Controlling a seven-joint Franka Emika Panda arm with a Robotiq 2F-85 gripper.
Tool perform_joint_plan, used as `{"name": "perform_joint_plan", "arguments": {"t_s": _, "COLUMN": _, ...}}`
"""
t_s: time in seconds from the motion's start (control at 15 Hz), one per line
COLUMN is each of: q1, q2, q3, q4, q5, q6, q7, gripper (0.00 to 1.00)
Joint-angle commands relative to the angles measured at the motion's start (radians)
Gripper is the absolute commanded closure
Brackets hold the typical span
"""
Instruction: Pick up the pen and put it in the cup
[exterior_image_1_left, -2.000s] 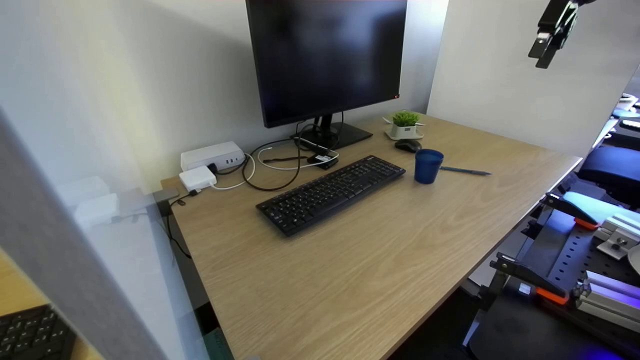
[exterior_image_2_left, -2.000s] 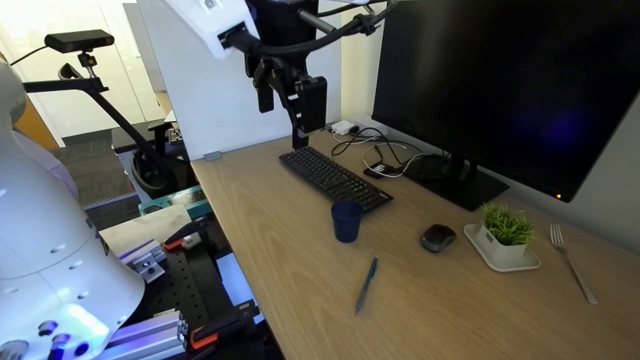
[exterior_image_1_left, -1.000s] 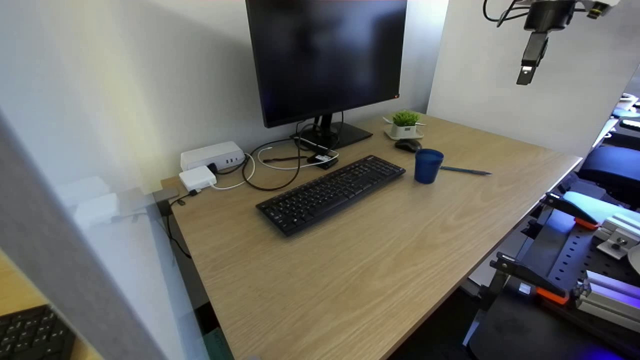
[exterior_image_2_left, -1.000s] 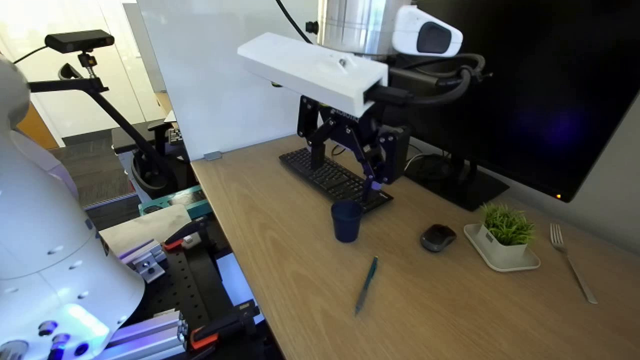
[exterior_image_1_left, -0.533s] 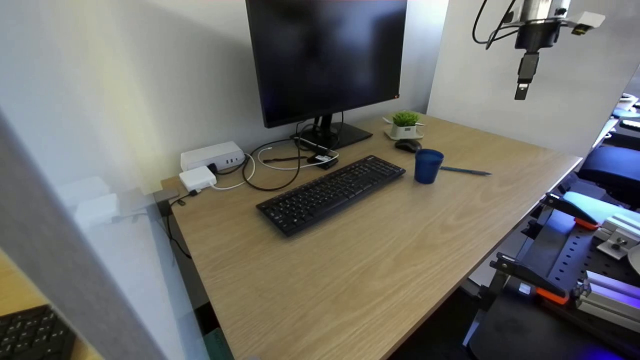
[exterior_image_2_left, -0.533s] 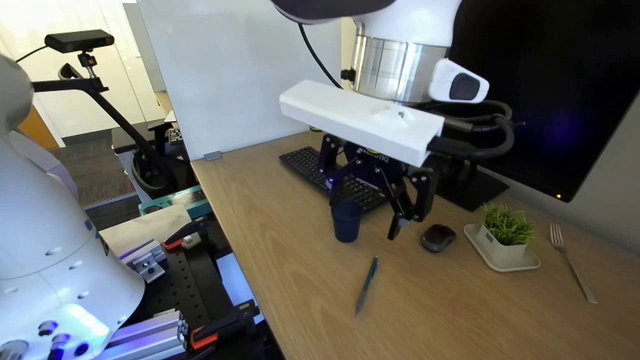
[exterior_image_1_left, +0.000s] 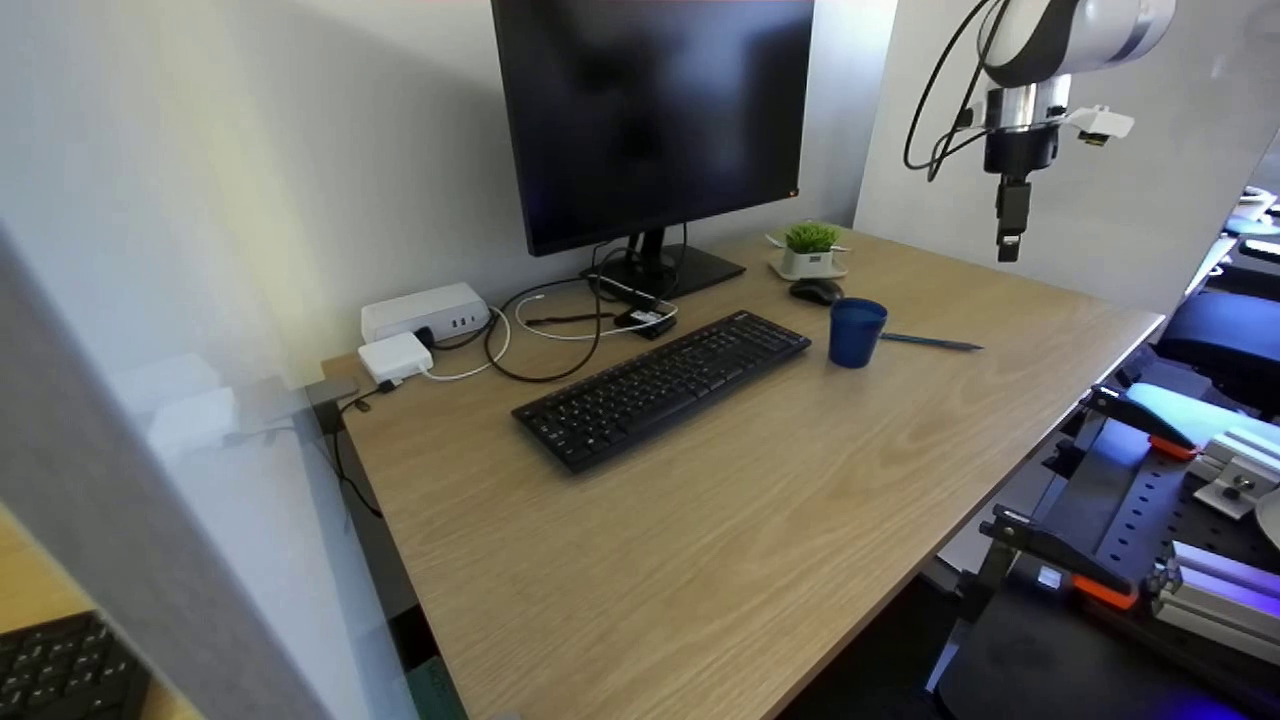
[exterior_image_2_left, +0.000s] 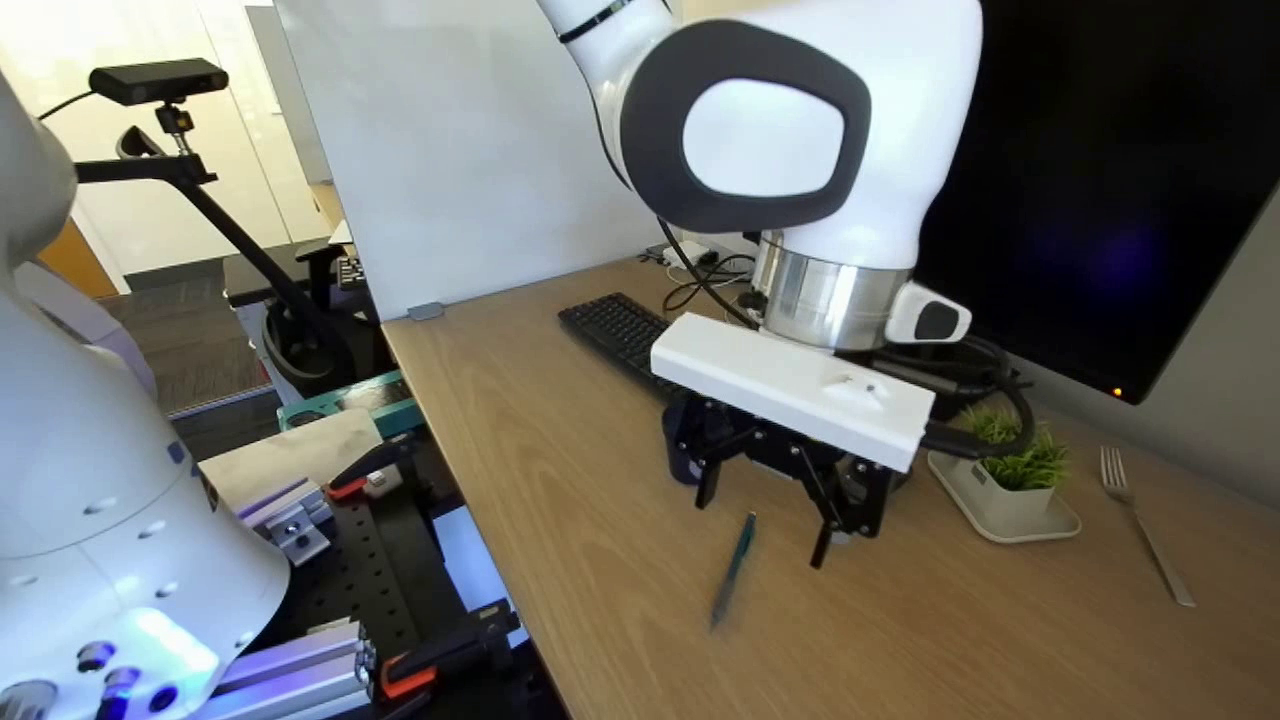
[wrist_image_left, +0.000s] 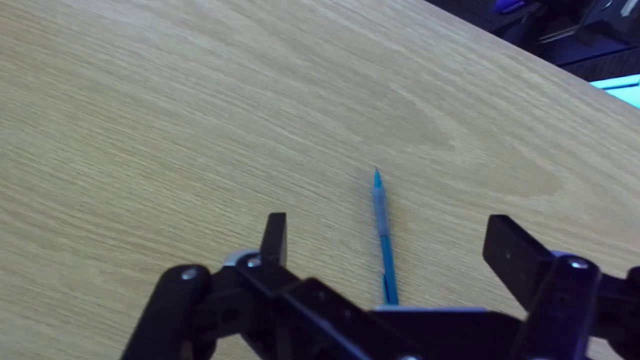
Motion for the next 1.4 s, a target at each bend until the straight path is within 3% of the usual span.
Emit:
{"name": "perform_joint_plan", "arguments": {"t_s": 0.0, "q1": -0.062, "q2": 0.087, "q3": 0.073, "q4": 0.044, "q5": 0.005, "q6": 0.06, "q7": -0.04, "gripper": 0.0}}
{"name": "perform_joint_plan", "arguments": {"t_s": 0.67, "q1": -0.17, "q2": 0.193, "q3": 0.198, "q4": 0.101, "q5": 0.106, "q6": 0.125, "q7": -0.135, "gripper": 0.0}}
{"name": "perform_joint_plan", "arguments": {"t_s": 1.33, "q1": -0.195, "q2": 0.285, "q3": 0.272, "q4": 0.103, "q5": 0.162, "q6": 0.133, "q7": -0.158, "gripper": 0.0}}
